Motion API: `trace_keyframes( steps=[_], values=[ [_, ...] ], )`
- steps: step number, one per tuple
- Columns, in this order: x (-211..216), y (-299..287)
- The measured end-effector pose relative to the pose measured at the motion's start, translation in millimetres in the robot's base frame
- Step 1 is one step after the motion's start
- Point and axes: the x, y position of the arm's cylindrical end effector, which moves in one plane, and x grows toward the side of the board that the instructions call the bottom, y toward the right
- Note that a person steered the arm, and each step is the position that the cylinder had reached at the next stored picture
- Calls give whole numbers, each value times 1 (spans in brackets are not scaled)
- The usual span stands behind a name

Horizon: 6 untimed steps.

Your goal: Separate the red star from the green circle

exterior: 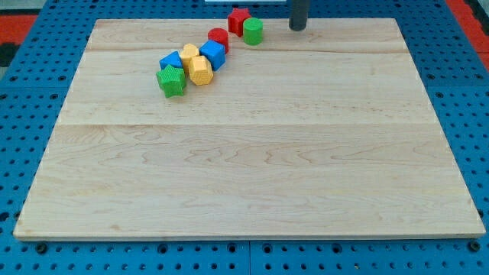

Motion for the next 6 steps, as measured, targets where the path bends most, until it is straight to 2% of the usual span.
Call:
trace_keyframes(
  steps=[1, 2, 3, 4, 5, 6],
  values=[
    [-1, -18],
    [2, -134],
    [-1, -163],
    [4, -137],
    [8, -145],
    [78, -207]
  ],
)
